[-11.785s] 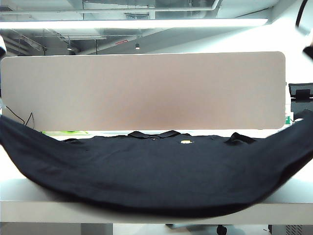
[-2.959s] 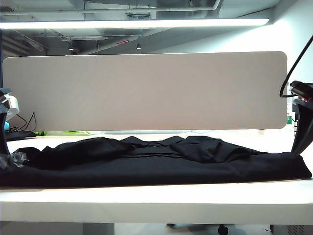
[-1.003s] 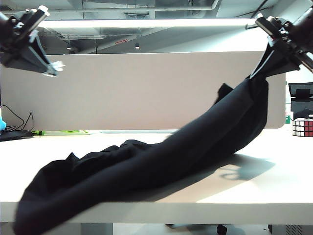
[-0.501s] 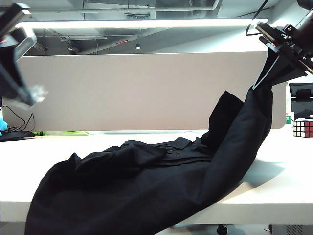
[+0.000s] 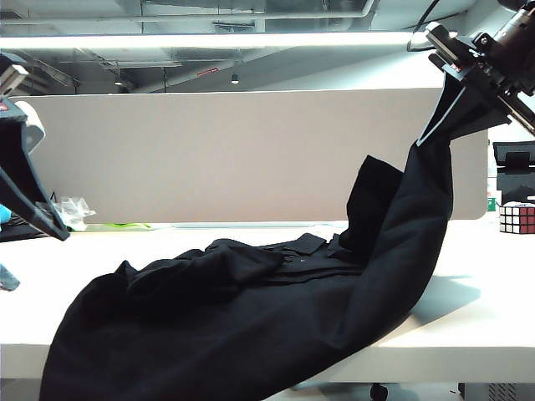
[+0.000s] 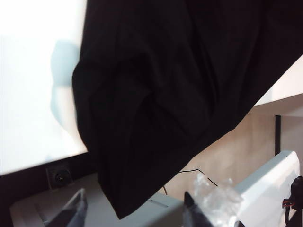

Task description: Fold the bottom side of the T-shirt horizontally towards the center, about one-third of the way, then fold the sleeve back towards the center, creating a straight line along the edge of the T-shirt, and finally fold the bottom of the T-shirt up towards the top, creating a neat rectangle.

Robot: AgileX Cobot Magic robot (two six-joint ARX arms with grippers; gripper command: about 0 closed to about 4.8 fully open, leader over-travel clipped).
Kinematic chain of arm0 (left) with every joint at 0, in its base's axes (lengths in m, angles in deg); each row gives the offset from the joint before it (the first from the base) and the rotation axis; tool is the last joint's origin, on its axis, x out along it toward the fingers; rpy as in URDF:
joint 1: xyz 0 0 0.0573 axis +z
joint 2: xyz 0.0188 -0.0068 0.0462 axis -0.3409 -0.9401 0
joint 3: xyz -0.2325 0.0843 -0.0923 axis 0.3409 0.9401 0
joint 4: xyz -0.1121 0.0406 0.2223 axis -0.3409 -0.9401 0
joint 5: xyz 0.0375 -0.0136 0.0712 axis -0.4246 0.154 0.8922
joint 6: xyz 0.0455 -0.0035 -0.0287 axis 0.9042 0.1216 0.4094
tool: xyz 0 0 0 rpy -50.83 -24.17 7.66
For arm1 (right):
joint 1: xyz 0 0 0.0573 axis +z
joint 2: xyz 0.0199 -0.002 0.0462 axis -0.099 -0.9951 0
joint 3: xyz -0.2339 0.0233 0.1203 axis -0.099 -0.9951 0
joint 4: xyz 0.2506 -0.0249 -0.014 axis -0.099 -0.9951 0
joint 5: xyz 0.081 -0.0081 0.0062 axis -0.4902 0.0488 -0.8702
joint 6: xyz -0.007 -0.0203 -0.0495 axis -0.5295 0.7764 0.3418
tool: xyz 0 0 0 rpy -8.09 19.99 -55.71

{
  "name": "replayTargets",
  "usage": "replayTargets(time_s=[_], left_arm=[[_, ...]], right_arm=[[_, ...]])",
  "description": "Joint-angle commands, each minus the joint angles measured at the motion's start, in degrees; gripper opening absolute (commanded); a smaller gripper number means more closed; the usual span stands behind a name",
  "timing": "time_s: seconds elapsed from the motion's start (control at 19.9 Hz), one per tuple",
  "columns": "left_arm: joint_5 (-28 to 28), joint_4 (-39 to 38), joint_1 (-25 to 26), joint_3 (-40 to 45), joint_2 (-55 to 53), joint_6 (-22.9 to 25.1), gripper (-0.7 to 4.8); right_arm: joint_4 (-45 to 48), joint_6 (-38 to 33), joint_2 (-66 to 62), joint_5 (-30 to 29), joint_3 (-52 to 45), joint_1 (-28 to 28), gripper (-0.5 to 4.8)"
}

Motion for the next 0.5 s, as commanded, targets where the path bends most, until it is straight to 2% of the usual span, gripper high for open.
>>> replayTargets(time_s=[0.05,0.5], left_arm=[[2.7,0.7,-3.3,0.0,-0.2,-2.0,2.47],[3.3,0.8,-3.6,2.5,-2.8,-5.0,2.47]], right_arm=[[0.6,0.2,0.5,-0.2,0.3,0.9,-0.05],[1.2,0.5,0.6,-0.2,0.3,1.1,-0.05]])
